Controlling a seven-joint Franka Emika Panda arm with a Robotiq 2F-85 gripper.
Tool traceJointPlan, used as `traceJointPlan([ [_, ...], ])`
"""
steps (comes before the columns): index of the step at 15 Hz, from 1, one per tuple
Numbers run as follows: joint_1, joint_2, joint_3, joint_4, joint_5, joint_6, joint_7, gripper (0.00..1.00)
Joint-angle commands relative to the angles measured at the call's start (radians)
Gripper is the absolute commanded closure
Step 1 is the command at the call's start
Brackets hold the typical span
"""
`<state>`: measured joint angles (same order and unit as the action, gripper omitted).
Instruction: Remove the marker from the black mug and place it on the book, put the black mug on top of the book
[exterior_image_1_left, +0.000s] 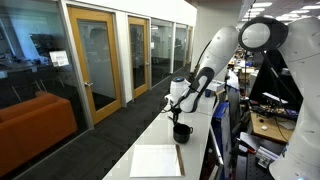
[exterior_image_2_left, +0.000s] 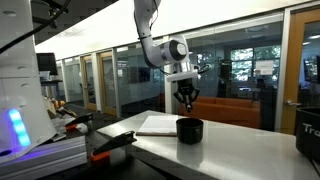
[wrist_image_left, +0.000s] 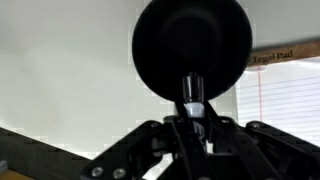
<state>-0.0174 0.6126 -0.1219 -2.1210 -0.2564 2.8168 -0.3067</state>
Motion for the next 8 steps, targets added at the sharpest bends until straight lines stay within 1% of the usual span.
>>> traceJointPlan([
  [1,-0.012,-0.072,0.04,-0.066,-0.018,-0.039,-0.011,0.95],
  [8,-0.021,-0.131,0.116,-0.215,-0.016,-0.002,-0.057,0.95],
])
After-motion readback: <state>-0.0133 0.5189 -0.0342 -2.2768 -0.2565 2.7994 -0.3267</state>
